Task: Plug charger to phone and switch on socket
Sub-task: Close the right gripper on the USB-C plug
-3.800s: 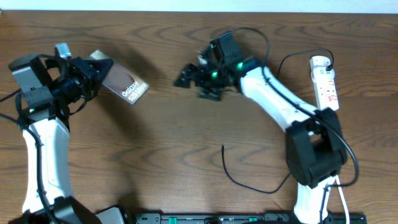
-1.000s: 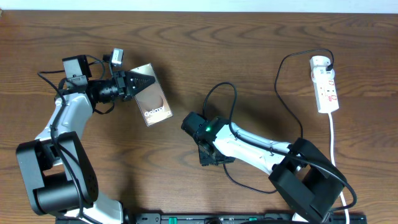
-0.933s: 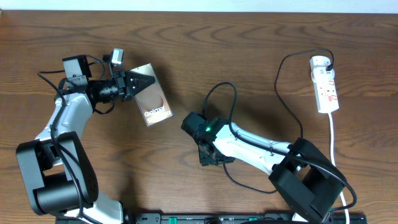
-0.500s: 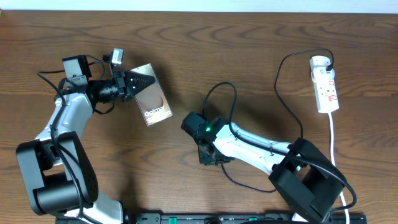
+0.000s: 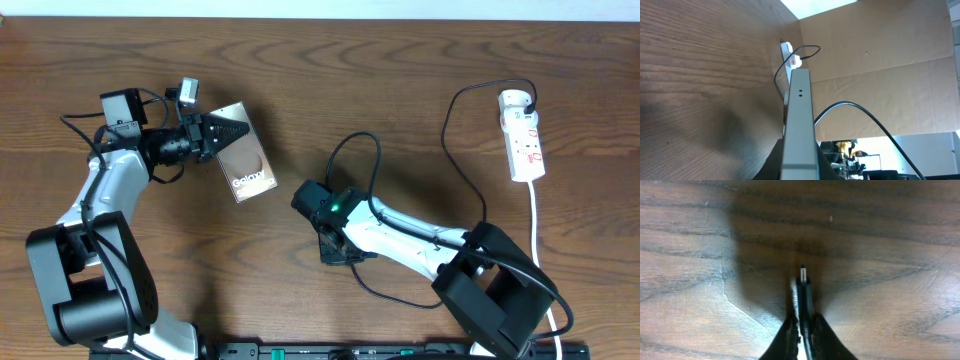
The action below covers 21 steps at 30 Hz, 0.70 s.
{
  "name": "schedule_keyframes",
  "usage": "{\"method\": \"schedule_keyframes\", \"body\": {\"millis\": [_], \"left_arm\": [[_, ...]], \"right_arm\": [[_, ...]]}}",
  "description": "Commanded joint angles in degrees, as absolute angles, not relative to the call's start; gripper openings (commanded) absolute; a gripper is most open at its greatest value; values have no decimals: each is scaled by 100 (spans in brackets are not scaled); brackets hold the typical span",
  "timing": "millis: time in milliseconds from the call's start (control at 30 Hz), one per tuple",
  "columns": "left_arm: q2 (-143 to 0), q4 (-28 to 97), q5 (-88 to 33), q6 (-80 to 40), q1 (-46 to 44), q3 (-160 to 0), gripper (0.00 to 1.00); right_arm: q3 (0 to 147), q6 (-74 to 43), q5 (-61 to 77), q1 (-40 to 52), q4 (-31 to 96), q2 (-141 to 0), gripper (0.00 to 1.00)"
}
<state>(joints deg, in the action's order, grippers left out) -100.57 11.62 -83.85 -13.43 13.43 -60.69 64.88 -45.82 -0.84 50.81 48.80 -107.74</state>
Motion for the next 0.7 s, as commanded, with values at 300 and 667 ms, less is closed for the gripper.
{"method": "schedule_keyframes", "body": {"millis": [300, 667], "left_arm": [[-10042, 1151, -8584, -1267, 1343, -6182, 7], [-10042, 1151, -8586, -1267, 1343, -6182, 7]], "right_arm": [[6427, -4580, -154, 5057, 4886, -10812, 2], [6427, -4580, -152, 5057, 4884, -10812, 9]]}}
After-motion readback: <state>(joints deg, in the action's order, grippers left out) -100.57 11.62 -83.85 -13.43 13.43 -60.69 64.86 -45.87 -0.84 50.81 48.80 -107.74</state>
